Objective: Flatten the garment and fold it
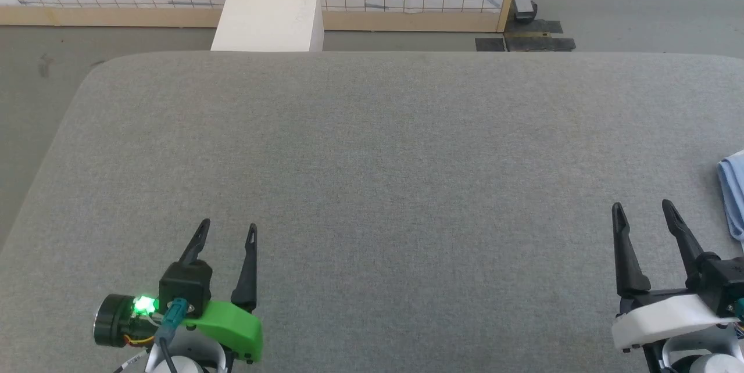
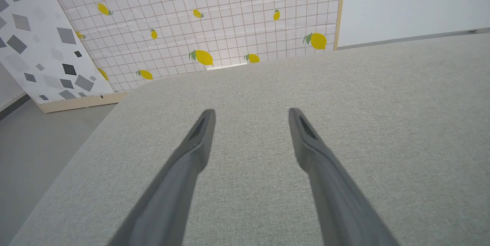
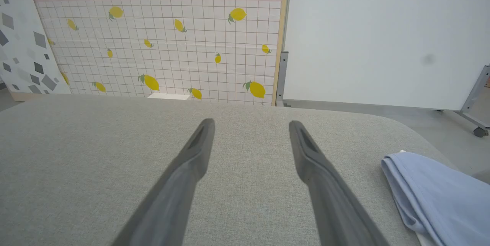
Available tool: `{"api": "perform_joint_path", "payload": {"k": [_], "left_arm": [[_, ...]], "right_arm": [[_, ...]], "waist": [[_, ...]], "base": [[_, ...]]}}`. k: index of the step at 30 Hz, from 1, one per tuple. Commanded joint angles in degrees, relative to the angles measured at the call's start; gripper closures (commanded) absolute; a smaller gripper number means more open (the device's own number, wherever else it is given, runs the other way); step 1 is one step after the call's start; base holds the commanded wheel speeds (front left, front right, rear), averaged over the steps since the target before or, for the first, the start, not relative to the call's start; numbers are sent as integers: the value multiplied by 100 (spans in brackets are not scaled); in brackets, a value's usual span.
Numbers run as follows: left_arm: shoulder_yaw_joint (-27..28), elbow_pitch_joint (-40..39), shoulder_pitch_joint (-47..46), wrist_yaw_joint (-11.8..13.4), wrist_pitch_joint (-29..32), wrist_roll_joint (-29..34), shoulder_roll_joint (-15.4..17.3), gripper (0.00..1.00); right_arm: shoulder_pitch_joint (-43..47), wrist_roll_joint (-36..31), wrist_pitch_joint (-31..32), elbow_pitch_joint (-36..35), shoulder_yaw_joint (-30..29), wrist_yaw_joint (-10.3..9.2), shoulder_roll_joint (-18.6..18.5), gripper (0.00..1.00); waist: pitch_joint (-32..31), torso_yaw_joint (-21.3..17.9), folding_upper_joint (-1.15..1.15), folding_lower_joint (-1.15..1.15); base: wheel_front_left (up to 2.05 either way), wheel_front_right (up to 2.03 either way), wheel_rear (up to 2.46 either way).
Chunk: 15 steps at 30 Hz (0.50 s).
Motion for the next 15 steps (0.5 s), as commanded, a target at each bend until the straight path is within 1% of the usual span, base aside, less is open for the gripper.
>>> {"api": "perform_joint_path", "payload": {"k": [1, 6, 7, 11, 15], "left_arm": [[-3, 11, -24, 5, -46, -73, -23, 0], [-47, -4, -53, -58, -73, -107, -25, 0], [-46, -19, -57, -95, -91, -146, -31, 100], [-43, -4, -5, -81, -40, -99, -12, 100], [23, -18, 8, -113, -8, -45, -64, 100]], "right_arm": [[41, -37, 19, -46, -10, -10, 27, 0], [34, -27, 38, -48, -26, -10, 45, 0], [27, -20, 48, -51, -30, -10, 51, 100], [-1, 2, 45, -9, -17, 0, 20, 100], [-7, -7, 69, -9, 5, 0, 23, 100]], "waist": [[-1, 0, 0, 0], [4, 0, 0, 0], [9, -1, 0, 0], [5, 0, 0, 0], [-3, 4, 0, 0]], "base": [[0, 0, 0], [0, 0, 0], [0, 0, 0], [0, 0, 0], [0, 0, 0]]}}
